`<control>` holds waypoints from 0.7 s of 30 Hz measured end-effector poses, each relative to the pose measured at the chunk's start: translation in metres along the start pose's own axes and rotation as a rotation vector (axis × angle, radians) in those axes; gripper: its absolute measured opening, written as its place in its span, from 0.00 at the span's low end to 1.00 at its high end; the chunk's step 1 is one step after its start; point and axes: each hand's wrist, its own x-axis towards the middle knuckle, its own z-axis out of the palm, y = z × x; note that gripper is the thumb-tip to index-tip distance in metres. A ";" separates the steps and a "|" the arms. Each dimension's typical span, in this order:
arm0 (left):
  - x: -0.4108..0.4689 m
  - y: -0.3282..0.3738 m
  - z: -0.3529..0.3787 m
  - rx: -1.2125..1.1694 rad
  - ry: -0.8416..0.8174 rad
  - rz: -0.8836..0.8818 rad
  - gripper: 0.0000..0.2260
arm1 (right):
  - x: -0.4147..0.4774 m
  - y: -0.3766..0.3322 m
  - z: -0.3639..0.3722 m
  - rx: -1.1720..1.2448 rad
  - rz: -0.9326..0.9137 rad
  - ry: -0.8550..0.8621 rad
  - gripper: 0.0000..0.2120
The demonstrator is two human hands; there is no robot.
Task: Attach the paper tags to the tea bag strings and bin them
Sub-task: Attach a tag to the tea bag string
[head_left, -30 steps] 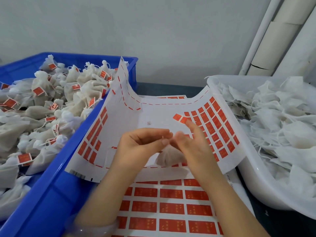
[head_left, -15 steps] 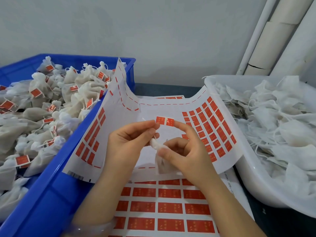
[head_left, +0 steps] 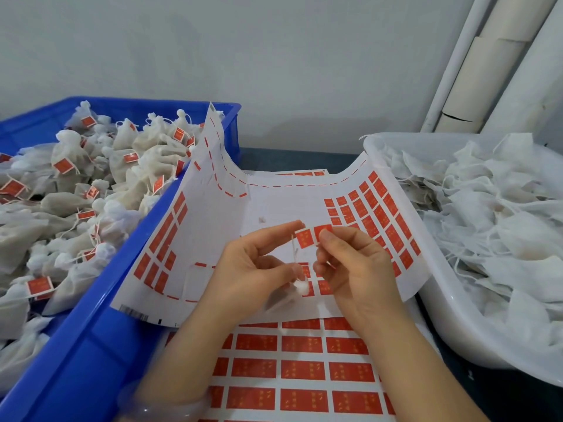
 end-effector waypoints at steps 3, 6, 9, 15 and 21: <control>-0.001 0.001 0.000 -0.011 -0.046 0.022 0.26 | -0.002 0.002 0.004 0.005 0.031 -0.064 0.14; -0.002 0.002 -0.001 -0.020 -0.087 0.048 0.27 | -0.003 0.004 0.006 -0.034 0.056 -0.068 0.20; -0.002 0.001 -0.002 -0.031 -0.098 0.067 0.27 | -0.002 0.006 0.005 -0.055 0.080 -0.067 0.22; -0.001 -0.003 -0.003 -0.036 -0.096 0.096 0.27 | -0.002 0.004 0.003 -0.051 0.161 -0.098 0.19; 0.000 -0.006 -0.002 -0.038 -0.083 0.098 0.27 | -0.001 0.003 0.001 0.055 0.260 -0.163 0.13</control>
